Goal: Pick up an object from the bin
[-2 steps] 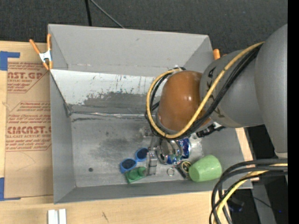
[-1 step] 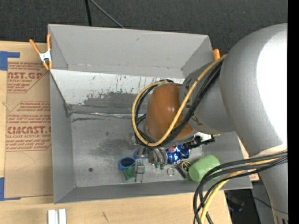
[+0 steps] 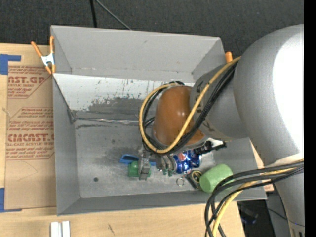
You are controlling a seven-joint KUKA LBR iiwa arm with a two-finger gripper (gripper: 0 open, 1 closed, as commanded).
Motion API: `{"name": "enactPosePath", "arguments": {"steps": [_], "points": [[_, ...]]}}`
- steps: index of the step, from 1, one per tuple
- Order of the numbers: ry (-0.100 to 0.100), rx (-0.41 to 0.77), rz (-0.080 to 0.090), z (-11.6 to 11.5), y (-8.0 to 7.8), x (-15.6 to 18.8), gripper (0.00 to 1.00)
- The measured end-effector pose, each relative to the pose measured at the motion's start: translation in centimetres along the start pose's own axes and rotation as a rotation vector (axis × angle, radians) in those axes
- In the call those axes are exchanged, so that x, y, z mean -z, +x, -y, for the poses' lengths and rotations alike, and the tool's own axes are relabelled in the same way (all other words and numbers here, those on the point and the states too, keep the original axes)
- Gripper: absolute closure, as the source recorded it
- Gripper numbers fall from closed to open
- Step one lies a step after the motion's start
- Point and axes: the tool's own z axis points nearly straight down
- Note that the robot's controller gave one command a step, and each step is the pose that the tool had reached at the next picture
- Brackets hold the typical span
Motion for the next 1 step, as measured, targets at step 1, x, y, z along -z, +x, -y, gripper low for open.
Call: {"name": "enactPosePath", "arguments": {"steps": [1], "points": [[0.001,0.007,0.002,0.04,-1.04,14.74,1.0]]}}
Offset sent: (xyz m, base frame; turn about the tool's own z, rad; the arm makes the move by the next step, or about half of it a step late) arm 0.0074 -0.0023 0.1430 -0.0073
